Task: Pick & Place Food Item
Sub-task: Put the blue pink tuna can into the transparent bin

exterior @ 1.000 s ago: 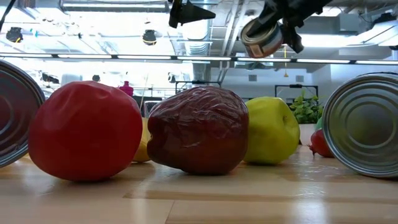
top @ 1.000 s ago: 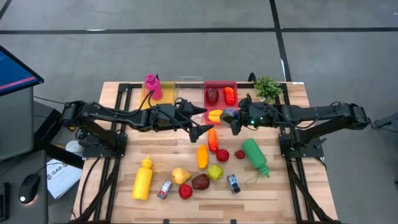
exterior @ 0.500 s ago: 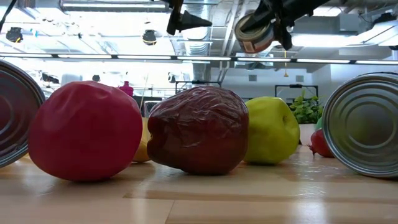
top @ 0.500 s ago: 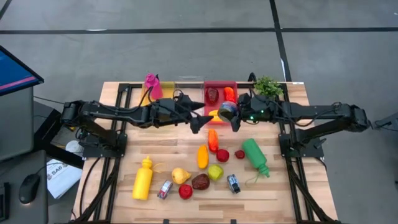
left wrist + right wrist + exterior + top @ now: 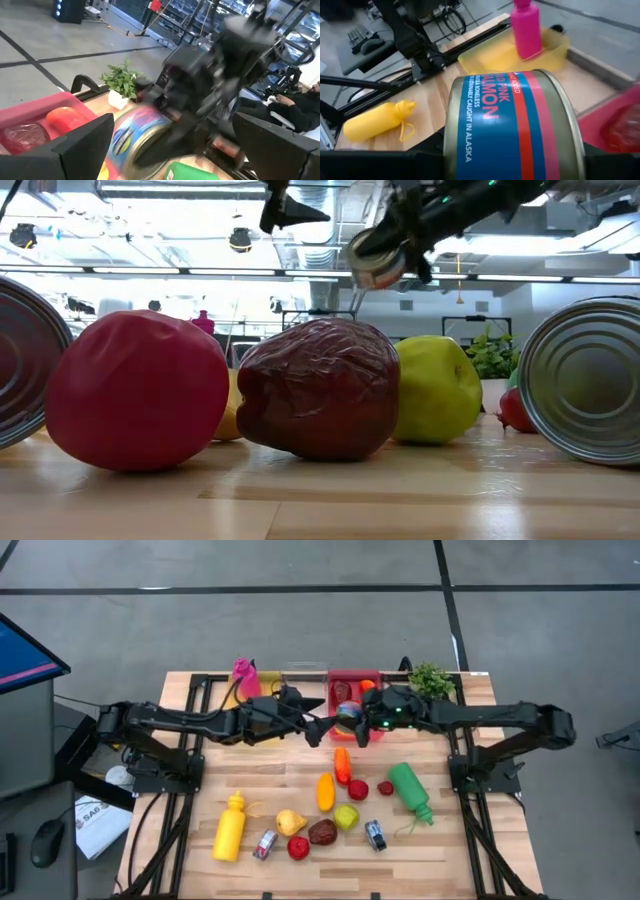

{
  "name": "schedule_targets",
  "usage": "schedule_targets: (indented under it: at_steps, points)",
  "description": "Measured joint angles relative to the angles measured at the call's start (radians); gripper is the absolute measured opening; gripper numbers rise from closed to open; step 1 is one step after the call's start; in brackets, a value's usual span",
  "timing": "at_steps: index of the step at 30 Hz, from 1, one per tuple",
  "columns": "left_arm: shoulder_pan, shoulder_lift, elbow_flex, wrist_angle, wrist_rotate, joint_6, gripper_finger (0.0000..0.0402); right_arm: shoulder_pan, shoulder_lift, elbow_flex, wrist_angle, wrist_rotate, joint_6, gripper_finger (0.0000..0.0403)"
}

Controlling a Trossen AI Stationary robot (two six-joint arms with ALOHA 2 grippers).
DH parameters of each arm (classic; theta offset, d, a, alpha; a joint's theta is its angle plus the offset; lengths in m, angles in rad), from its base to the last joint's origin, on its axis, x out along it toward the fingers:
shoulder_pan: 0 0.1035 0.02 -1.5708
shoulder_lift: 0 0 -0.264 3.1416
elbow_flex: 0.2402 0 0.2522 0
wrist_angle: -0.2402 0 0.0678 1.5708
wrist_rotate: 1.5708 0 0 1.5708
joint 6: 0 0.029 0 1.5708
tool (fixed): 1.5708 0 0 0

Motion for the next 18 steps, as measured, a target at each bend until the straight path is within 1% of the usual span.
schedule_targets:
  at_steps: [2, 4, 7, 9, 13, 16, 18]
  points:
    - [0.003, -0.031, 0.0, -0.036, -0.001, 0.0, 0.0396, -0.009, 0.048, 0.0, 0.056, -0.006, 0.001, 0.0168]
    - [0.014, -0.075, 0.0, -0.109, 0.0, 0.003, 0.0396, -0.028, 0.093, 0.022, 0.077, -0.022, 0.015, 0.0168]
    - [0.037, -0.142, 0.0, -0.193, -0.002, 0.008, 0.0396, -0.051, 0.176, 0.083, 0.086, -0.044, 0.013, 0.0167]
    - [0.049, -0.178, 0.0, -0.23, -0.002, 0.027, 0.0396, -0.063, 0.233, 0.135, 0.087, -0.046, -0.02, 0.0167]
    - [0.056, -0.212, 0.0, -0.244, -0.008, 0.088, 0.0396, -0.077, 0.354, 0.247, 0.088, -0.047, -0.084, 0.0168]
    - [0.055, -0.226, 0.001, -0.245, -0.031, 0.093, 0.0396, -0.087, 0.447, 0.324, 0.081, -0.047, -0.129, 0.0168]
    - [0.055, -0.233, -0.001, -0.275, -0.038, 0.092, 0.0396, -0.094, 0.504, 0.373, 0.078, -0.046, -0.144, 0.0168]
